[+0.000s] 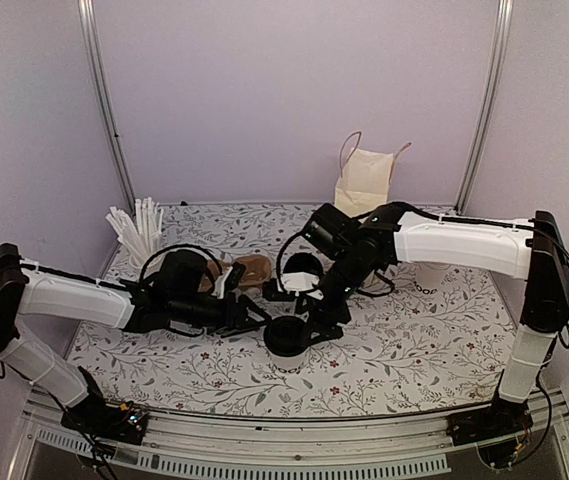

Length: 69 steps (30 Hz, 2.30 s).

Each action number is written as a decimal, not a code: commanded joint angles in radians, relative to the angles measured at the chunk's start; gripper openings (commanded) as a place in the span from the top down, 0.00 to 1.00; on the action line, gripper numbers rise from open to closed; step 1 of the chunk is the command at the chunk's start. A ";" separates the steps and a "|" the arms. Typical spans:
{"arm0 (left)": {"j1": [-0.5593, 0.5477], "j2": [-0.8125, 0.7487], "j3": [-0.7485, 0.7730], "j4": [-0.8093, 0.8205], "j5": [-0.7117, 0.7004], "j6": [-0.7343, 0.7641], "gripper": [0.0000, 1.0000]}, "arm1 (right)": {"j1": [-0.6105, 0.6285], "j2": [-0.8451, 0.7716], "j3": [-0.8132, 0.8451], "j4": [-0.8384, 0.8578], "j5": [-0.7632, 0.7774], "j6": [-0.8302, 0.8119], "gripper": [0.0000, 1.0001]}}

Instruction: Pack the takeout coffee

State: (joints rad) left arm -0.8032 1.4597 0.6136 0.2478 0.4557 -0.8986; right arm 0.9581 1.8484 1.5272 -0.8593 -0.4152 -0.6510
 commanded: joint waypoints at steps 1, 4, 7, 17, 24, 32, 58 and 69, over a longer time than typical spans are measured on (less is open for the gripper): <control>-0.001 0.019 0.015 0.039 0.017 0.004 0.47 | 0.009 0.018 0.041 0.012 0.071 -0.040 0.14; 0.000 0.031 0.017 0.049 0.024 0.003 0.48 | 0.027 0.030 0.054 0.007 0.086 -0.051 0.14; 0.001 0.031 0.012 0.054 0.025 0.006 0.49 | 0.028 0.049 0.076 -0.011 0.087 -0.045 0.14; 0.021 -0.154 0.003 -0.134 -0.085 0.064 0.34 | 0.029 -0.028 0.086 -0.068 0.054 -0.093 0.11; 0.005 -0.220 -0.083 -0.130 -0.019 0.003 0.36 | 0.058 0.007 0.125 -0.071 0.077 -0.145 0.06; -0.025 -0.194 -0.094 -0.082 0.031 -0.002 0.41 | 0.131 0.093 0.169 -0.081 0.130 -0.196 0.01; -0.015 0.081 0.029 -0.058 0.108 0.099 0.48 | 0.124 -0.053 -0.050 0.058 0.154 -0.028 0.08; -0.017 0.039 0.089 -0.113 0.052 0.206 0.33 | 0.030 -0.196 -0.143 0.055 0.174 -0.033 0.03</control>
State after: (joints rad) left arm -0.8200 1.5291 0.6792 0.1654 0.5381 -0.7547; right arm 1.0359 1.7008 1.4616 -0.7998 -0.2501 -0.6949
